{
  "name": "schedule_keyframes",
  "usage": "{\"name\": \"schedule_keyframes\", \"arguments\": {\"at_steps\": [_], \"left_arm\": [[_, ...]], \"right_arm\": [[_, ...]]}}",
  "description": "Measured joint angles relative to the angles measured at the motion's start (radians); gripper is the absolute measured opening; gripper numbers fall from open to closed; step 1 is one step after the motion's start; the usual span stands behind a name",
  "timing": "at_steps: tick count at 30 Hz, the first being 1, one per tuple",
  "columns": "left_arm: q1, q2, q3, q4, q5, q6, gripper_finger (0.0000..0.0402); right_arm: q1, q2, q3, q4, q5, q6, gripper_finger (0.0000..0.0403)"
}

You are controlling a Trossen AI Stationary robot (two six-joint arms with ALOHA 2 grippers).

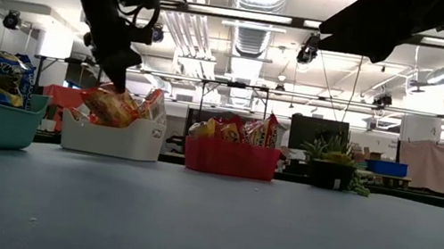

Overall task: Sort Maruchan noodles
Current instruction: Put the orange noodle pack into the white bin

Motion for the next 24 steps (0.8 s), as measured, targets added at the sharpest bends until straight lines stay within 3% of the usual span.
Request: {"name": "schedule_keyframes", "arguments": {"at_steps": [11,16,20,24], "left_arm": [[-0.030,-0.175,0.012,-0.133,0.004,0.055,0.0000],[-0.028,-0.257,-0.048,-0.204,0.094,0.125,0.0000],[-0.028,-0.248,-0.068,-0.153,0.133,0.142,0.0000],[-0.024,-0.183,-0.063,-0.161,0.079,0.129,0.0000]], "right_arm": [[0.000,0.000,0.000,0.000,0.000,0.000,0.0260],[0.000,0.000,0.000,0.000,0.000,0.000,0.0258],[0.000,0.000,0.000,0.001,0.000,0.001,0.0254],[0.000,0.000,0.000,0.004,0.000,0.004,0.0255]]}}
